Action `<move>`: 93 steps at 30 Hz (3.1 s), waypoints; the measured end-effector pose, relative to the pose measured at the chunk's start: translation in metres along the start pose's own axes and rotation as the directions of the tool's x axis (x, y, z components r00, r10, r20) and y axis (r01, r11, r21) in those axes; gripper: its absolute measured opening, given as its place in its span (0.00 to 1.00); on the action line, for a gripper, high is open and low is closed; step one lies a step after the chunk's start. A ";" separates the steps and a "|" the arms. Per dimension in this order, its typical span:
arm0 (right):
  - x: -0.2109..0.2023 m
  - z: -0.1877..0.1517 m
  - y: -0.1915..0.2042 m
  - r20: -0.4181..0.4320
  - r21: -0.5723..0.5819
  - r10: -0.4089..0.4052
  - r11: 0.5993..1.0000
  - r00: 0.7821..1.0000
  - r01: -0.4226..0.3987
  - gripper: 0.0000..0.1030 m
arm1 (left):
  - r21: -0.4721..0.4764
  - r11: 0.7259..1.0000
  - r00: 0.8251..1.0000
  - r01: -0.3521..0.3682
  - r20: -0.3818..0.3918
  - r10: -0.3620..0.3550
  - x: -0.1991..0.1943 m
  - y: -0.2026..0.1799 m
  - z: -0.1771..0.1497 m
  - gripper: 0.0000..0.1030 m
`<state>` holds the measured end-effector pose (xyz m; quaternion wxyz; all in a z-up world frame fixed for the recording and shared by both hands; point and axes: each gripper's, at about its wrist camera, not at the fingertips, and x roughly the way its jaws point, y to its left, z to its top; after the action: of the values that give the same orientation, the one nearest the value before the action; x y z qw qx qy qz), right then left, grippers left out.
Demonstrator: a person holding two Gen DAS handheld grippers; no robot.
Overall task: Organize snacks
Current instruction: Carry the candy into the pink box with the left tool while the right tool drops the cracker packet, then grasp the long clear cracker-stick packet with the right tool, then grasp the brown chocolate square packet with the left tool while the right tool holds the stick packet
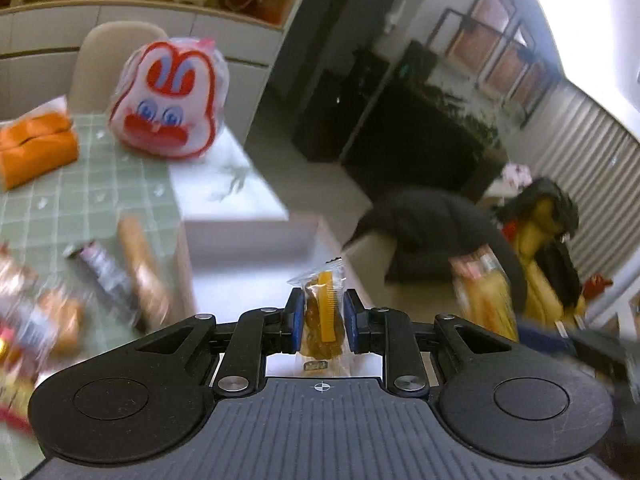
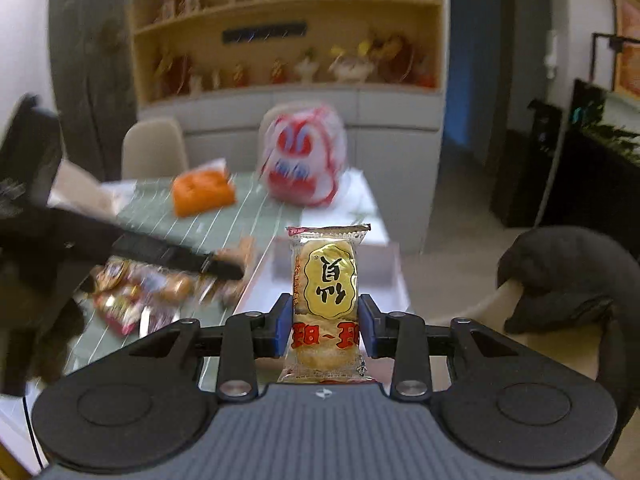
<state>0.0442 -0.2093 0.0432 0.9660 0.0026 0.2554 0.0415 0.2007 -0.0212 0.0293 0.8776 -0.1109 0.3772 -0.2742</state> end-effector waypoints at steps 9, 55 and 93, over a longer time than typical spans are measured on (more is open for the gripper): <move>0.031 -0.003 -0.022 -0.054 0.091 -0.041 0.995 0.998 0.046 0.33 | 0.015 0.998 0.994 -0.064 -0.083 0.065 0.055 0.000 0.003 0.28; 0.238 -0.023 0.178 -0.532 -0.176 0.120 0.953 0.838 -0.248 0.30 | -0.467 0.842 0.953 -0.270 -0.257 0.163 -0.067 0.180 -0.149 0.28; 0.107 -0.095 0.039 -0.309 -0.108 0.273 0.942 0.911 -0.319 0.50 | -0.383 0.803 0.889 -0.457 -0.168 0.426 -0.067 0.105 -0.116 0.27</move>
<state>0.0865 -0.1628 -0.0914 0.8977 -0.0402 0.3866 0.2076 0.1212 0.1051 -0.0526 0.8592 -0.1925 0.4736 0.0193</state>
